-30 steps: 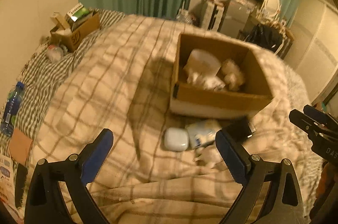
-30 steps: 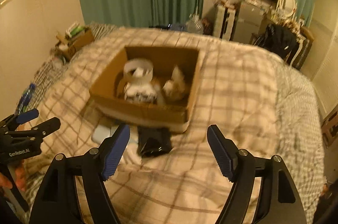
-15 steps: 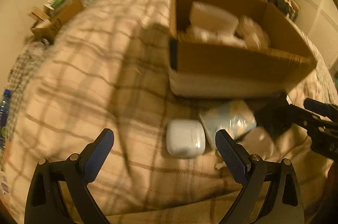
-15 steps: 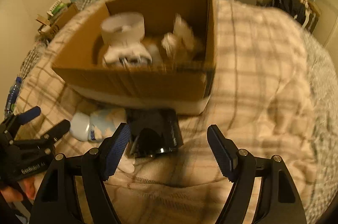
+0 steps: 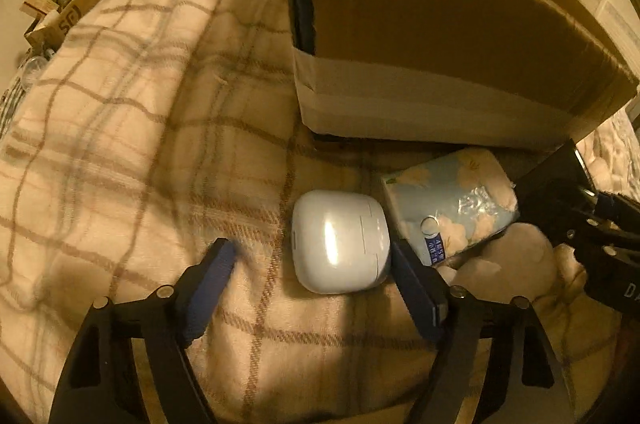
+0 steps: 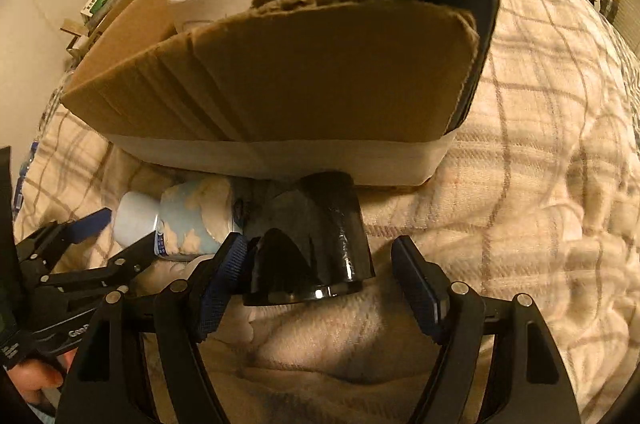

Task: Organize objects
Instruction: 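Grasp the black glass cup with the right gripper while the left grasps the white earbud case, then carry earbud case and black cup into the box and release both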

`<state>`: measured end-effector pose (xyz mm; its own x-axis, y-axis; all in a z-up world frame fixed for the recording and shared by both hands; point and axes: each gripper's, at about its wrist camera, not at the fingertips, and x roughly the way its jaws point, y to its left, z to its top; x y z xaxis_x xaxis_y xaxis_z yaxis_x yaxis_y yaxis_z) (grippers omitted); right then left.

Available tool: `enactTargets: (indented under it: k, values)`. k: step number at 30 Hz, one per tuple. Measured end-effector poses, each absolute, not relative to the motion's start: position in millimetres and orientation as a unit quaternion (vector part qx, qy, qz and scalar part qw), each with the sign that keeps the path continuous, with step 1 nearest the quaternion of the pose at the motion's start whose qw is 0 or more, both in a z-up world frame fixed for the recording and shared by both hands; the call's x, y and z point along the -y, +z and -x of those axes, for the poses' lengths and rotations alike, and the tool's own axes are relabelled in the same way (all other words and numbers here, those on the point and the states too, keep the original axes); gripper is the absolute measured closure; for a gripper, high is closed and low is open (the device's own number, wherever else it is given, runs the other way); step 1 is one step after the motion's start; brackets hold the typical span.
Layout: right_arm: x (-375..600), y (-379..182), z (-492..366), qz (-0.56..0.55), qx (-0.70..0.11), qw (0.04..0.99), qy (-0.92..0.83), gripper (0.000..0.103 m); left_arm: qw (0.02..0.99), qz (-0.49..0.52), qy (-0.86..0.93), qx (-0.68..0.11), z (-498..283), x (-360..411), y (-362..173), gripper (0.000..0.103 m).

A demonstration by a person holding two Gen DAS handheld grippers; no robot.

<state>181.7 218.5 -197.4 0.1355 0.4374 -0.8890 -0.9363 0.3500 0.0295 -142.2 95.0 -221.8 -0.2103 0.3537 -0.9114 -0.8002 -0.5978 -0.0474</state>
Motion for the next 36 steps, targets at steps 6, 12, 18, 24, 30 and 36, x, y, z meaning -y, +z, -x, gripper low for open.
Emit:
enactTargets:
  k: [6,12,18,24,30,36]
  values:
    - [-216.7,-196.4,-181.0,0.286,-0.435,0.696,0.495,0.037,0.397,0.491,0.737,-0.241,135.2,-97.4,-223.3,0.034]
    - [-210.5,-188.1,-176.8,0.283,-0.428,0.698,0.499,0.043,0.407,0.497,0.739,-0.205,139.2,-80.7,-215.2,0.055]
    - [-195.4,-167.7,-166.0,0.279,-0.408,0.705,0.508,0.043,0.409,0.485,0.748,-0.193,127.6,-63.7,-198.8,0.055]
    - [-174.2,-142.7,-155.1,0.284,-0.383,0.716,0.51,0.043,0.415,0.465,0.761,-0.179,113.5,-46.1,-165.3,0.055]
    - [-158.5,-112.9,-135.2,0.28,-0.354,0.726,0.518,0.043,0.416,0.464,0.768,-0.149,101.6,-38.6,-125.5,0.055]
    - [-143.8,-83.3,-110.9,0.275,-0.33,0.732,0.53,0.044,0.433,0.452,0.769,-0.131,89.1,-21.3,-101.1,0.055]
